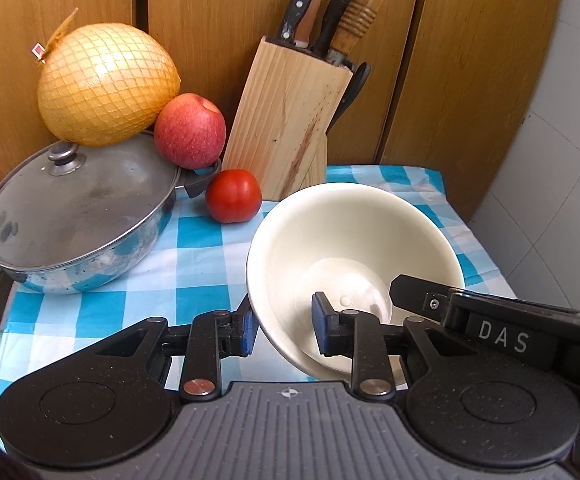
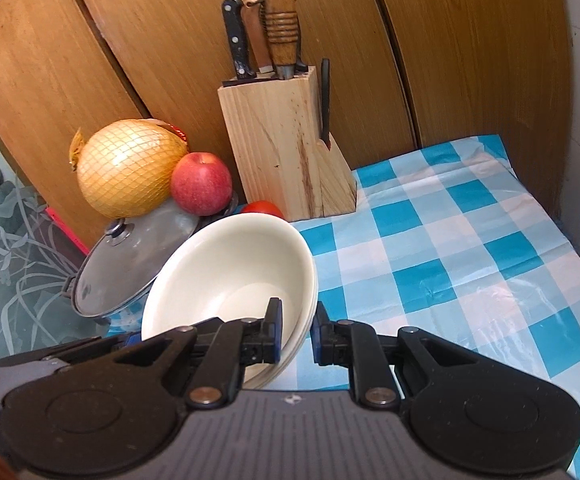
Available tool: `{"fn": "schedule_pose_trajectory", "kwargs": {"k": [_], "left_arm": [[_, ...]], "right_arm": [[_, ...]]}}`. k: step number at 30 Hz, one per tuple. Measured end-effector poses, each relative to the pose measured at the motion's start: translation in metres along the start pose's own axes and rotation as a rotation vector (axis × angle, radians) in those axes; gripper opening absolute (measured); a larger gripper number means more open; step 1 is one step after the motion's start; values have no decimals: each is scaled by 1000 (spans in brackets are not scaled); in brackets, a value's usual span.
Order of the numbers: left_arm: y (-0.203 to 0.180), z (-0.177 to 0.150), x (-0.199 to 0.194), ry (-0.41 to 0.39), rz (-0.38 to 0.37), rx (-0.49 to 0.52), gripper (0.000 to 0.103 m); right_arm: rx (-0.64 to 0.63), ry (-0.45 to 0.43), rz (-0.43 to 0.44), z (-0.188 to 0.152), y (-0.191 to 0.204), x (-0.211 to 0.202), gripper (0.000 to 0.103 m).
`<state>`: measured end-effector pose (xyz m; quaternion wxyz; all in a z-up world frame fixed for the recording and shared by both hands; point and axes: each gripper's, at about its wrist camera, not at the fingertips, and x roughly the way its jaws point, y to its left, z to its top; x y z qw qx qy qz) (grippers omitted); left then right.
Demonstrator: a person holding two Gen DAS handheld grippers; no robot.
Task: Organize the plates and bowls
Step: 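Lift the nested cream bowls with both tools toward the pink-flower plates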
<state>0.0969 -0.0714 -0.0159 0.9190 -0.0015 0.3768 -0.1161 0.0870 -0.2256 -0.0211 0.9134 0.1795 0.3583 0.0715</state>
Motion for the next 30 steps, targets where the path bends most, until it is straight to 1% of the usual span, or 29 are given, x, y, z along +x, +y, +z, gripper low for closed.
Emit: {"fn": "schedule_pose_trajectory", "kwargs": {"k": [14,19,26,30], "left_arm": [[-11,-20,-43,-31,-59,28,38],[-21,-35,-61,-36,-81,64,38],[-31,-57,-88,-36,-108,91,40],[-34,-70,-100,-31,-119,96,41]], "right_arm": [[-27,-50,-5,-18,7,-47,16],[-5,-63,-2,-32,2,-70,16],[-26,-88,-12,-55,6,-103,16],[-17,-75,-1,-71,4,-114,17]]}}
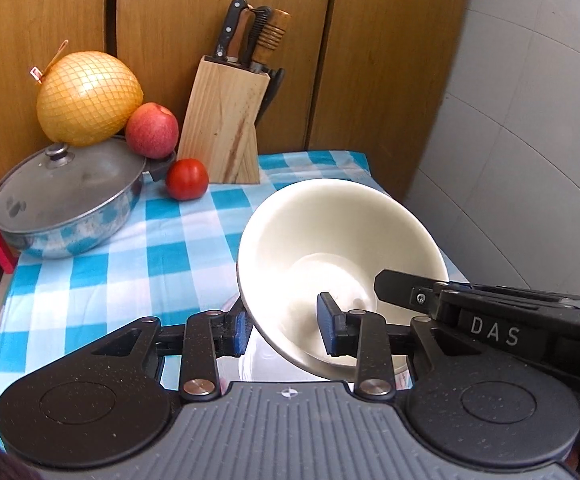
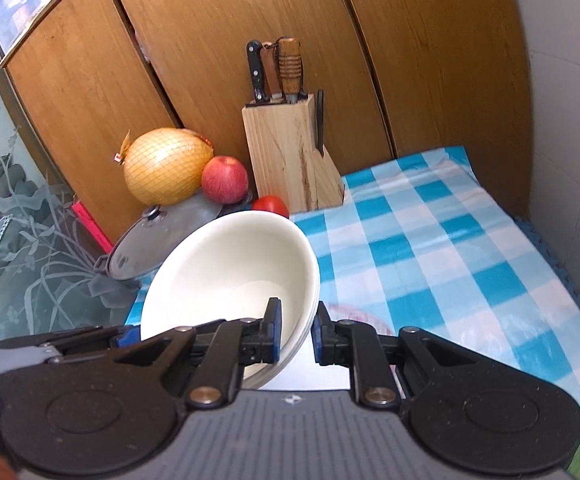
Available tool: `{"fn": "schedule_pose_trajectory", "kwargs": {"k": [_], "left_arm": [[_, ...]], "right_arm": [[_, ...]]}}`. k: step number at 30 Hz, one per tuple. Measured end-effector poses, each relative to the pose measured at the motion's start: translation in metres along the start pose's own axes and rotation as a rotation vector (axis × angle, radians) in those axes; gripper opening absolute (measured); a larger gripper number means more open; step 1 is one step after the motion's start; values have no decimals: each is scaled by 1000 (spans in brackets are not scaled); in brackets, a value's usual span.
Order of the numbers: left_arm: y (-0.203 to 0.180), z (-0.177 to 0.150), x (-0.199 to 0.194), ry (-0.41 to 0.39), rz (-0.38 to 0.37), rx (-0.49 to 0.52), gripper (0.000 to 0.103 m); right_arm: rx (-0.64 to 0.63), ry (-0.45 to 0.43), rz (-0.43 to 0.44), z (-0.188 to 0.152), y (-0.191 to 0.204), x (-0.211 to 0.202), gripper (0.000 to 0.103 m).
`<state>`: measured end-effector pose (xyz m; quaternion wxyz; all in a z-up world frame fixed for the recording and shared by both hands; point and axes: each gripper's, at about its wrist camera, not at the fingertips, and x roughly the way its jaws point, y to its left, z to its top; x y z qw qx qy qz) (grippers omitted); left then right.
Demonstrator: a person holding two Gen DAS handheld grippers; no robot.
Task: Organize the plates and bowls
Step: 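Lift the nested cream bowls with both tools toward the pink-flower plates, then lower the nested cream bowls onto the pink-flower plate stack with both tools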
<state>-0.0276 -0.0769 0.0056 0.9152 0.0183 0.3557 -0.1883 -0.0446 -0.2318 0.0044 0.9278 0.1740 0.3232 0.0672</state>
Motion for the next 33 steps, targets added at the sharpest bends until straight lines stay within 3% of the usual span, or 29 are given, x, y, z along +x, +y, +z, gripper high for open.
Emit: {"fn": "schedule_pose_trajectory", "kwargs": {"k": [14,18,25,33], "left_arm": [[-4,-33,13,94,19,3,40],[-6,-33,22,101,20,20,51],[1,-30,47,161,1,6,45],[-4,-31,57,176,18,27,44]], "right_arm": [[9,75,-23,-31,-7,2,17],[8,80,-36,-31,-7,8,17],[40,123,-49,-29,-19,30,17],[37,155,-67,-31,-25,43,17]]}}
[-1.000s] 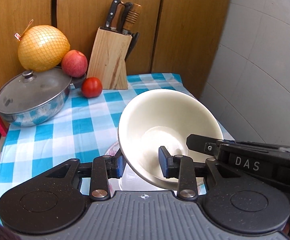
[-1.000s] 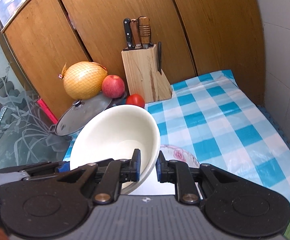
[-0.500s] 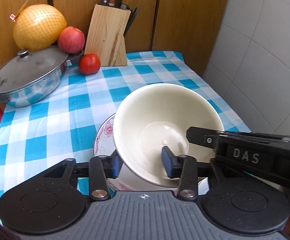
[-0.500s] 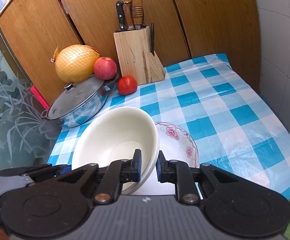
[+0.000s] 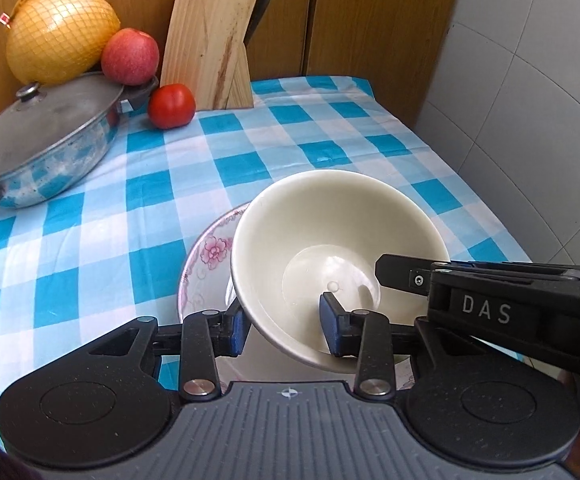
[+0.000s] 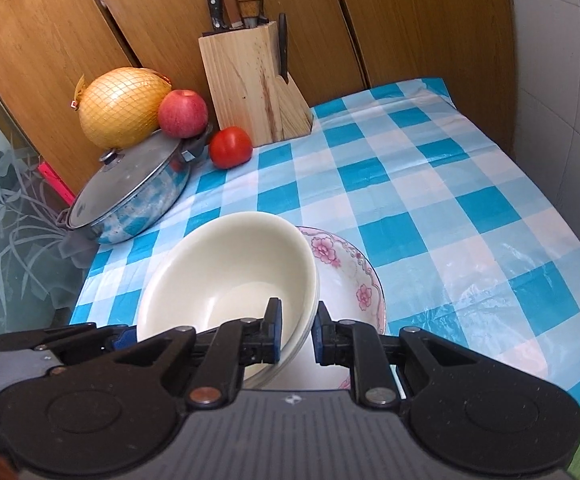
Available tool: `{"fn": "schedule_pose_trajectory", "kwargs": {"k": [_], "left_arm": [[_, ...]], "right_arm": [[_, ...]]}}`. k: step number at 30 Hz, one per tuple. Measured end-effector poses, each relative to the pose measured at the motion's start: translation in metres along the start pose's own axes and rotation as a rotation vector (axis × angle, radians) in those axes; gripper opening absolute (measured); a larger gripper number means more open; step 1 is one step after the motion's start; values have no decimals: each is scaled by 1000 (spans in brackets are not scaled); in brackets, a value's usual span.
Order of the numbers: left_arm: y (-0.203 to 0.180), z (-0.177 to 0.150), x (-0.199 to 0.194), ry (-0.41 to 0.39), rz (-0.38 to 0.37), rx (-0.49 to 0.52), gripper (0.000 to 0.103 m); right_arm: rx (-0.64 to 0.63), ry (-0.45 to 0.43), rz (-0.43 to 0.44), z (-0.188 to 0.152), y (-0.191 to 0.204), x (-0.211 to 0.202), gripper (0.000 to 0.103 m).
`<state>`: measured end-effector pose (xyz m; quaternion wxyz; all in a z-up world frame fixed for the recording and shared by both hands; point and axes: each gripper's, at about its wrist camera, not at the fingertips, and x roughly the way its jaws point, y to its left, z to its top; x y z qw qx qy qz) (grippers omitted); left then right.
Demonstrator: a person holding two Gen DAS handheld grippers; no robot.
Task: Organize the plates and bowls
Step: 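Lower the nested cream bowls onto the pink-flower plate stack with both tools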
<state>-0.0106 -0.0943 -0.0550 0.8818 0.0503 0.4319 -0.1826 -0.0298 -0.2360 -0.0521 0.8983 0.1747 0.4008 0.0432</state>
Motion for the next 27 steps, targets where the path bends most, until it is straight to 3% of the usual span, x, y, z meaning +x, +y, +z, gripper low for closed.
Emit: {"fn": "schedule_pose_trajectory", "kwargs": {"k": [8,14,22,27], "left_arm": [[2,-2,7,13,26,6,44],[11,-2,5,6,42,-24,51],[19,0,-5,-23,51,-44,58],[22,3,-7,-37,59,-72,61]], "right_arm": [[19,39,-32,-3,-7,13,18],[42,32,-79,-2,-17,15,22],[38,-35,-85,1,-15,-3,24],[-7,-104,-106,0,-5,-15,31]]}}
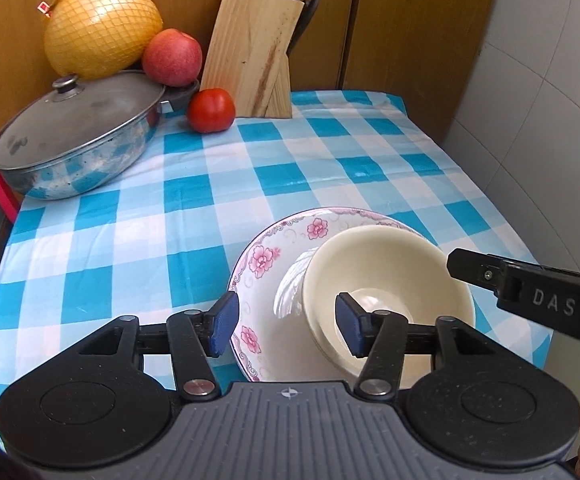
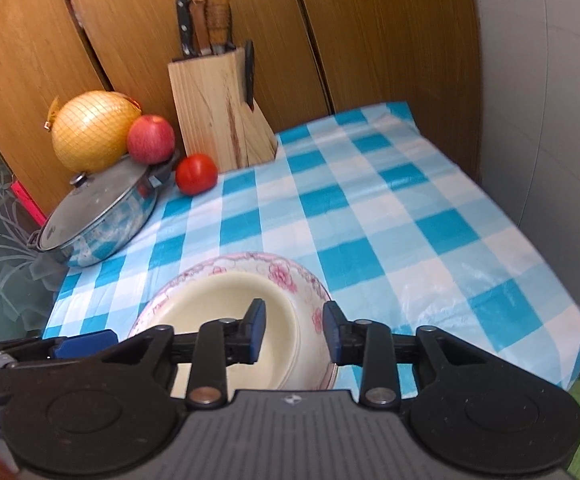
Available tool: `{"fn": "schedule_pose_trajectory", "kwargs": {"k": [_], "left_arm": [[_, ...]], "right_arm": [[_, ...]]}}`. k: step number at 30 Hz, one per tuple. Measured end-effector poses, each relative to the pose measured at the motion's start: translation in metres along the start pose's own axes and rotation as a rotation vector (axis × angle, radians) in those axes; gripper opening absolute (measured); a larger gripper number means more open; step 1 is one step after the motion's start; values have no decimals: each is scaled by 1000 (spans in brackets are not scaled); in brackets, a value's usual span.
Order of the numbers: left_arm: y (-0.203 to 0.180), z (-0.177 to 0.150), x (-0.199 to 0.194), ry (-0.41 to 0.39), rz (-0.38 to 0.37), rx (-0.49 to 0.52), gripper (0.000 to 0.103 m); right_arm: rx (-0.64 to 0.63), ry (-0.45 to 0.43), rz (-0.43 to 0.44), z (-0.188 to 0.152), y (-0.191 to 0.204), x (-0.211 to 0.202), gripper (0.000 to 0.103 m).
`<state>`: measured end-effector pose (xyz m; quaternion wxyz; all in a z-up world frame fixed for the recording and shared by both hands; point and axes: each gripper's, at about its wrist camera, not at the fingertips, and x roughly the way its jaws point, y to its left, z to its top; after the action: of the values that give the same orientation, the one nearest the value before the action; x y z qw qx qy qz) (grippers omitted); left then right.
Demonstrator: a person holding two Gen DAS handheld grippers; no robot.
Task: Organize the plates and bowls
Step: 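Lower the nested cream bowls onto the pink-flower plate stack with both tools, then open both tools and release the bowls on the plate stack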
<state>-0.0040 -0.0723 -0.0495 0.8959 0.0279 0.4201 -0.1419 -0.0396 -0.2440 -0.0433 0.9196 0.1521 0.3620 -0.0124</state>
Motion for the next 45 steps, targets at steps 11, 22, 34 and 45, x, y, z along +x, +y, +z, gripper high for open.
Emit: {"fn": "schedule_pose_trajectory", "kwargs": {"k": [11,22,34,45], "left_arm": [[6,3,-18,-75,36,-21,85],[9,3,-16,-74,42,-34,89],[11,3,-17,-83,39,-47,92],[5,-9,-21,-73,34,-34,93]], "right_arm": [[-49,-98,16,-5,17,-22,38],[-91,-171,-26,-12,28,-33,51],[-83,-190,-60,-17,23,-36,57],[-72,-181,-77,-24,20,-38,57]]}}
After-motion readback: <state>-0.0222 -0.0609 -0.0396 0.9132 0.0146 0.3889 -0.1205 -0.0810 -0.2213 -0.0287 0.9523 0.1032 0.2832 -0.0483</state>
